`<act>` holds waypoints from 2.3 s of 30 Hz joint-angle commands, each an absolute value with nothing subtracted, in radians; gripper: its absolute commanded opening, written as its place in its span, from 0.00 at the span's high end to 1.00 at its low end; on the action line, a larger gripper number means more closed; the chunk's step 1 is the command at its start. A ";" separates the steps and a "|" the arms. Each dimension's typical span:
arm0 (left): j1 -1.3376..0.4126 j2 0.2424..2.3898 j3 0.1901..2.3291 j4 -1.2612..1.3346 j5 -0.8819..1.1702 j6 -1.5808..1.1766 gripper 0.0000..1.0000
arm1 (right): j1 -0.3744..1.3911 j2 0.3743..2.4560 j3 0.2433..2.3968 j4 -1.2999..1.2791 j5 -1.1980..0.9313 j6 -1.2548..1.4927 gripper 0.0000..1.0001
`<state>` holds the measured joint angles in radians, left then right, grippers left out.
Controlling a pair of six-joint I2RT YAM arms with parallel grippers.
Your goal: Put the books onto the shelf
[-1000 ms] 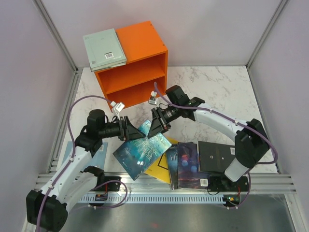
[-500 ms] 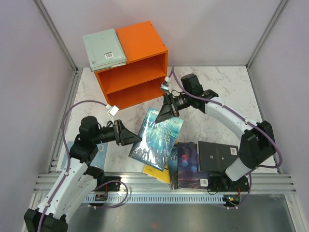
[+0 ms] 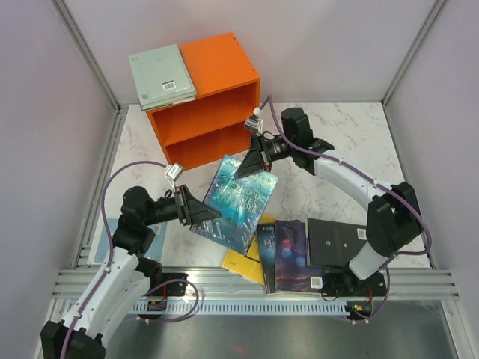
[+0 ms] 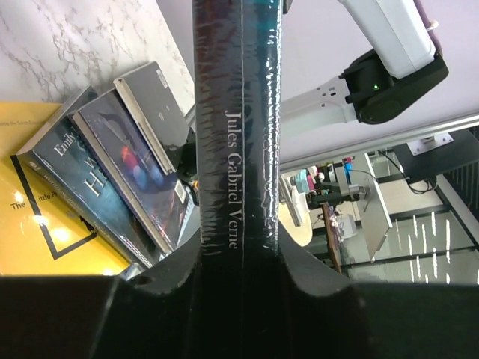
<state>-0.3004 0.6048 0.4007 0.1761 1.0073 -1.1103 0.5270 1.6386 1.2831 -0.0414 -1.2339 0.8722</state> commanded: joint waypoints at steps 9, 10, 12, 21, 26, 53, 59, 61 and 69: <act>-0.316 0.601 0.653 -0.052 0.951 -0.983 0.98 | 0.396 1.666 1.309 -0.133 -0.955 0.991 0.32; -0.316 0.623 0.708 -0.072 0.931 -0.961 0.98 | 0.373 1.654 1.292 -0.146 -0.904 0.992 0.31; -0.314 0.653 0.762 -0.103 0.923 -0.948 0.98 | 0.284 1.594 1.227 -0.187 -0.772 1.005 0.29; -0.288 0.894 1.242 -0.189 0.789 -0.874 0.98 | 0.060 1.404 1.066 -0.342 -0.578 1.029 0.33; -0.151 1.065 1.532 -0.184 0.752 -0.910 0.98 | 0.061 1.379 1.029 -0.347 -0.597 1.034 0.36; 0.184 1.511 1.908 -0.205 0.583 -1.086 0.98 | 0.084 1.368 1.015 -0.399 -0.586 0.994 0.50; 0.186 1.508 1.829 -0.233 0.624 -1.072 0.98 | 0.083 1.377 1.009 -0.399 -0.580 0.992 0.51; 0.187 1.511 1.807 -0.242 0.633 -1.065 0.98 | 0.084 1.374 1.005 -0.397 -0.578 0.994 0.52; 0.196 1.519 1.801 -0.268 0.623 -1.034 0.96 | 0.084 1.367 0.993 -0.397 -0.571 0.991 0.53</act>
<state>0.1864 1.5444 1.7771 -0.3698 0.6022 -1.0710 0.0814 1.3739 0.9993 -0.3985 -0.5854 0.9993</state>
